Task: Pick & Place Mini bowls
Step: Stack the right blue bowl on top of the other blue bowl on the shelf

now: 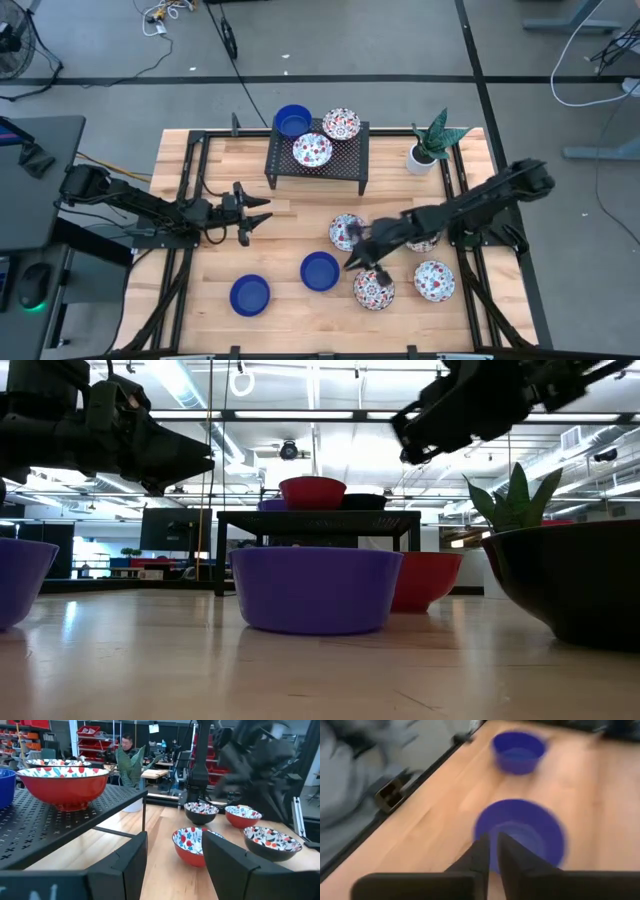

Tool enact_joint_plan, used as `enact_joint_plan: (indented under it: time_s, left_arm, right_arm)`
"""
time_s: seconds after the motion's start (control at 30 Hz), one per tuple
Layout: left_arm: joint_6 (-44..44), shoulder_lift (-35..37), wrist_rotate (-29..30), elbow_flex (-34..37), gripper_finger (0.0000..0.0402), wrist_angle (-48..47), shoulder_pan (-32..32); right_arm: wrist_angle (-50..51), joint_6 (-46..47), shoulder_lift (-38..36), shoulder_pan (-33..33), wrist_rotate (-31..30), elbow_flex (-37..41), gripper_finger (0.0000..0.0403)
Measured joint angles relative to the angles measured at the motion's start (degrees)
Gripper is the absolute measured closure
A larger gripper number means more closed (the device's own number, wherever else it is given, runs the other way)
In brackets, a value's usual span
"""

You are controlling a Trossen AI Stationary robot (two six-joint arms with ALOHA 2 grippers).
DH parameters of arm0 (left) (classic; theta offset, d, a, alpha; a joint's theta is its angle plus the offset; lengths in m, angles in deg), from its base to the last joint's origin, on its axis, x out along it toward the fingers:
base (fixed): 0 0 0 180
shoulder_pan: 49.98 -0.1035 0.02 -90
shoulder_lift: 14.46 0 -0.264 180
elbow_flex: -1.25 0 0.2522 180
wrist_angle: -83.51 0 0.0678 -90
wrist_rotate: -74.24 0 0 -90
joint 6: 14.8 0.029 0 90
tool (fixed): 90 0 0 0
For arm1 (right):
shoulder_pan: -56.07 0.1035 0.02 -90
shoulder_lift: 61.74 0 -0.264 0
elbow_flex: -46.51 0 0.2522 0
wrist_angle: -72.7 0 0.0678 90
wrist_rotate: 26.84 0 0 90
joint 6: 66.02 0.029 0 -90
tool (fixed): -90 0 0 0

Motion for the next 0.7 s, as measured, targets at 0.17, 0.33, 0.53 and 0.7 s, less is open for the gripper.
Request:
enact_joint_plan:
  time_s: [0.17,0.33,0.53,0.7]
  left_arm:
    - [-0.55,0.00,-0.07,0.00,0.0209,-0.21,0.00]
    - [-0.76,0.00,-0.19,0.00,0.0209,-0.42,0.00]
    - [-0.72,0.00,-0.20,0.00,0.0209,-0.44,0.00]
    - [-0.72,0.00,-0.20,0.00,0.0209,-0.44,0.00]
  right_arm:
    - [7.27,-5.82,8.87,0.01,3.03,-7.06,0.0309]
    - [9.10,-10.32,15.32,-0.02,2.03,-10.94,0.0284]
    - [9.77,-14.51,16.64,-0.10,0.08,-11.68,0.0289]
    - [10.59,-18.60,16.64,-0.15,0.12,-11.68,0.0301]
